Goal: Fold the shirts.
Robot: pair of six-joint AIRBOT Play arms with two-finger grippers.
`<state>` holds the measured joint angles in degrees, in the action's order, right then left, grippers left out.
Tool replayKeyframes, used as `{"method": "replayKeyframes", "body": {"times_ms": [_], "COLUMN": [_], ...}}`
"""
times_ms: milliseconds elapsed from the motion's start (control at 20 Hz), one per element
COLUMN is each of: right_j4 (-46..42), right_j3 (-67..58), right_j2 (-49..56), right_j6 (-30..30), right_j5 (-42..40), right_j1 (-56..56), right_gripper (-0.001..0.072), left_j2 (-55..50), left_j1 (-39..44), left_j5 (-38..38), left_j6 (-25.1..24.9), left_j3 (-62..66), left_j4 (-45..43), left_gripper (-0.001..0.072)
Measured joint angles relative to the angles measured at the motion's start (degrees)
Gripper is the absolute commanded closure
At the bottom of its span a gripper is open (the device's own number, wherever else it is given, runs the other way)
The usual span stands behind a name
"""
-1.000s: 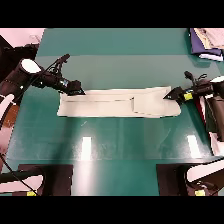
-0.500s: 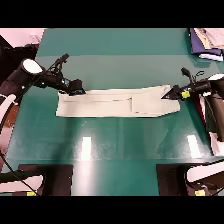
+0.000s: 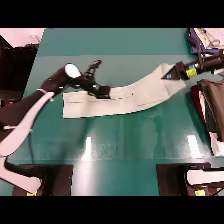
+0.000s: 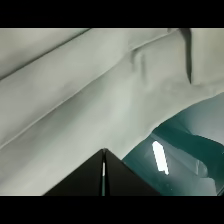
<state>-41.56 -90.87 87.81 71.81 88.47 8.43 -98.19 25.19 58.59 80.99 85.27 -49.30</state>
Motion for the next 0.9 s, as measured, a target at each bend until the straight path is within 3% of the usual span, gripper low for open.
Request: {"method": "replayKeyframes", "body": {"times_ms": [250, 550, 900], "right_j4": [-0.1, -0.6, -0.6], "right_j3": [-11.8, -21.3, -24.3], "right_j2": [-0.6, 1.5, 7.2], "right_j6": [4.6, 7.0, 7.6], "right_j5": [0.3, -0.9, -1.5], "right_j1": [-9.8, -17.8, -24.4], "right_gripper": [0.0702, 0.0702, 0.0701], "left_j2": [-11.2, -14.7, -13.0], "left_j1": [4.1, 4.9, -0.3], "left_j5": [-0.6, -1.0, 12.6], "left_j6": [1.7, 2.8, 3.0], "left_j3": [12.4, 16.7, 23.5], "left_j4": [0.5, -0.2, -9.2], "left_gripper": [0.0685, 0.0686, 0.0686]}}
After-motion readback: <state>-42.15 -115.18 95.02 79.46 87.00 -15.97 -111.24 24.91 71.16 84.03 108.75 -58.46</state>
